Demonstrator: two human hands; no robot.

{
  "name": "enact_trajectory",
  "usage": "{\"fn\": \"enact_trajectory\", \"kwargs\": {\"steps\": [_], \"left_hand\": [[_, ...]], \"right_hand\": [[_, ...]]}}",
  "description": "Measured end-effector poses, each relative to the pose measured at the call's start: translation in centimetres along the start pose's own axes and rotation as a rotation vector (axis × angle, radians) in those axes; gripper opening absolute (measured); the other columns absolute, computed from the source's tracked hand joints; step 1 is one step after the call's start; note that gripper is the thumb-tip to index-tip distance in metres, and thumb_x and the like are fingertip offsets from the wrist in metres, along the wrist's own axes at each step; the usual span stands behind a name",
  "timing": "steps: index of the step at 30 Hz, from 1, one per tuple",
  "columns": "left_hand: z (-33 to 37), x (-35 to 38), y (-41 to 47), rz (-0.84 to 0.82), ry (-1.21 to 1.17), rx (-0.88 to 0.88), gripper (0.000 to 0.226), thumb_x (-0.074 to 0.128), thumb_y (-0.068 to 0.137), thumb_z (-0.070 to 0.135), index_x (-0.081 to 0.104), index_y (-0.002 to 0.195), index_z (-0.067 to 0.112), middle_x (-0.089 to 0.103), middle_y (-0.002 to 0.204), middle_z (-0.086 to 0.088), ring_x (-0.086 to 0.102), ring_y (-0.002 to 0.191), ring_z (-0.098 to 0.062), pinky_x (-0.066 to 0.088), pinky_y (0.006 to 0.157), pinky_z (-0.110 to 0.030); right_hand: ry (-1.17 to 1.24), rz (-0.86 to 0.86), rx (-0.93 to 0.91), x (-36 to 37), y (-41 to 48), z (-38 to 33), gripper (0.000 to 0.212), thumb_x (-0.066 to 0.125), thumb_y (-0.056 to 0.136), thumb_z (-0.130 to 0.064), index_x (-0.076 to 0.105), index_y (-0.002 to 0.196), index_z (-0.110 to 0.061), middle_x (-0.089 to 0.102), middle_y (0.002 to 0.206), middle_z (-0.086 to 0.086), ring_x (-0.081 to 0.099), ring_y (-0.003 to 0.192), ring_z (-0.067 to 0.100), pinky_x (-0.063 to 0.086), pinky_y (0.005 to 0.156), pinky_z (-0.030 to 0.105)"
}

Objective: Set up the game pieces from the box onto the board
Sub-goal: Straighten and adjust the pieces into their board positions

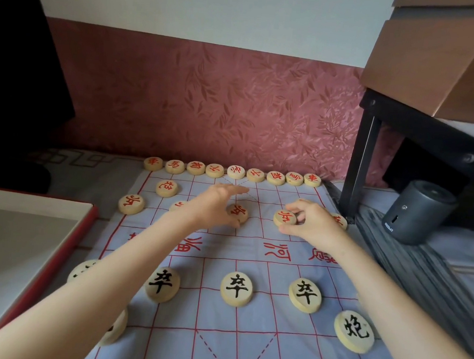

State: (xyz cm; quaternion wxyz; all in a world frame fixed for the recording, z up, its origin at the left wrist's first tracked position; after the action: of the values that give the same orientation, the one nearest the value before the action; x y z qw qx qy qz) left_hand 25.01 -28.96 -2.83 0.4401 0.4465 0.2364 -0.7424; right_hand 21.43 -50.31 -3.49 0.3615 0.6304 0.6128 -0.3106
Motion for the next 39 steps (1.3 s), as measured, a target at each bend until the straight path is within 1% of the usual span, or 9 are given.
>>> {"fn": "enact_trajectory", "kwargs": {"steps": [3,6,11,16,21,25,28,32,39], "left_hand": [[-0.3,-0.1,0.0,-0.054,0.007,0.012,0.071,0.069,0.077,0.010,0.038,0.140,0.023,0.043,0.143,0.005,0.043,0.127,-0.014,0.032,0.097,-0.016],[-0.6,0.0,0.1,-0.096,0.004,0.028,0.071,0.067,0.077,0.006,0.040,0.140,0.024,0.044,0.142,0.009,0.042,0.128,-0.010,0.029,0.095,-0.011],[-0.5,0.3,0.3,-0.104,-0.072,0.036,0.061,0.065,0.080,0.002,0.046,0.135,0.020,0.050,0.137,0.006,0.049,0.116,-0.008,0.036,0.088,-0.012],[-0.8,0.6,0.2,-0.014,-0.105,0.009,0.060,0.073,0.077,0.016,0.049,0.132,0.020,0.056,0.128,0.001,0.051,0.102,-0.008,0.043,0.086,-0.018],[-1.1,1.0,0.2,0.055,-0.073,-0.016,0.057,0.078,0.071,0.025,0.057,0.124,0.017,0.061,0.122,-0.004,0.057,0.105,-0.018,0.049,0.090,-0.029],[-0.9,1.0,0.1,0.100,-0.069,-0.027,0.055,0.078,0.071,0.027,0.059,0.121,0.016,0.061,0.120,-0.004,0.056,0.107,-0.017,0.045,0.085,-0.021],[-0.9,1.1,0.1,0.110,-0.072,-0.035,0.055,0.078,0.072,0.027,0.058,0.122,0.017,0.060,0.120,-0.003,0.055,0.106,-0.016,0.042,0.082,-0.018],[-0.9,1.2,0.0,0.134,-0.085,-0.040,0.054,0.078,0.071,0.027,0.059,0.121,0.017,0.061,0.119,-0.003,0.055,0.104,-0.016,0.043,0.082,-0.018],[-1.0,1.5,-0.2,0.166,-0.096,-0.047,0.053,0.079,0.070,0.027,0.060,0.118,0.017,0.061,0.117,-0.003,0.056,0.105,-0.017,0.046,0.087,-0.024]], "right_hand": [[0.015,-0.003,0.005,0.3,-0.1,0.0,0.047,0.076,0.073,-0.025,0.060,0.117,-0.019,0.059,0.114,-0.001,0.055,0.102,0.014,0.047,0.089,0.034],[0.027,0.007,0.011,0.4,-0.1,0.0,0.047,0.076,0.073,-0.024,0.060,0.118,-0.017,0.059,0.115,-0.001,0.055,0.104,0.015,0.047,0.091,0.035],[0.032,0.007,0.007,0.2,-0.1,0.0,0.039,0.075,0.075,-0.022,0.064,0.113,-0.018,0.063,0.109,-0.002,0.056,0.098,0.012,0.048,0.086,0.032],[0.043,0.020,0.012,0.2,-0.2,-0.1,0.038,0.074,0.076,-0.021,0.065,0.112,-0.012,0.066,0.108,0.003,0.058,0.098,0.015,0.050,0.087,0.035],[0.054,0.037,0.024,0.4,-0.3,-0.1,0.048,0.073,0.078,-0.022,0.059,0.124,-0.014,0.062,0.109,-0.001,0.052,0.096,0.008,0.041,0.081,0.024],[0.051,0.045,0.014,0.3,-0.6,-0.3,0.037,0.072,0.079,-0.020,0.064,0.114,-0.011,0.063,0.100,-0.002,0.055,0.091,0.011,0.046,0.080,0.029],[0.053,0.041,0.017,0.3,-0.6,-0.1,0.040,0.072,0.079,-0.021,0.063,0.117,-0.013,0.065,0.105,0.000,0.056,0.093,0.012,0.048,0.081,0.030],[0.065,0.041,0.021,0.4,-0.4,0.2,0.047,0.073,0.078,-0.022,0.060,0.123,-0.013,0.064,0.114,0.000,0.056,0.098,0.010,0.045,0.083,0.025],[0.073,0.042,0.016,0.5,-0.5,0.1,0.032,0.071,0.078,-0.018,0.066,0.108,-0.011,0.068,0.106,0.003,0.061,0.098,0.018,0.050,0.088,0.036]]}}
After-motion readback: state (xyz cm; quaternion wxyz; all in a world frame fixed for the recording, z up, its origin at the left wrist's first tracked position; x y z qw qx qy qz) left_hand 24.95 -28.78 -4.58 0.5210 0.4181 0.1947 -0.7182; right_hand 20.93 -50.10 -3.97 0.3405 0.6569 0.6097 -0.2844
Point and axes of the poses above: each hand's wrist, its own y-axis towards the middle knuckle, its own x-axis out of the palm, z = x × y, the point moved 3 cm from there along y, towards the middle knuckle
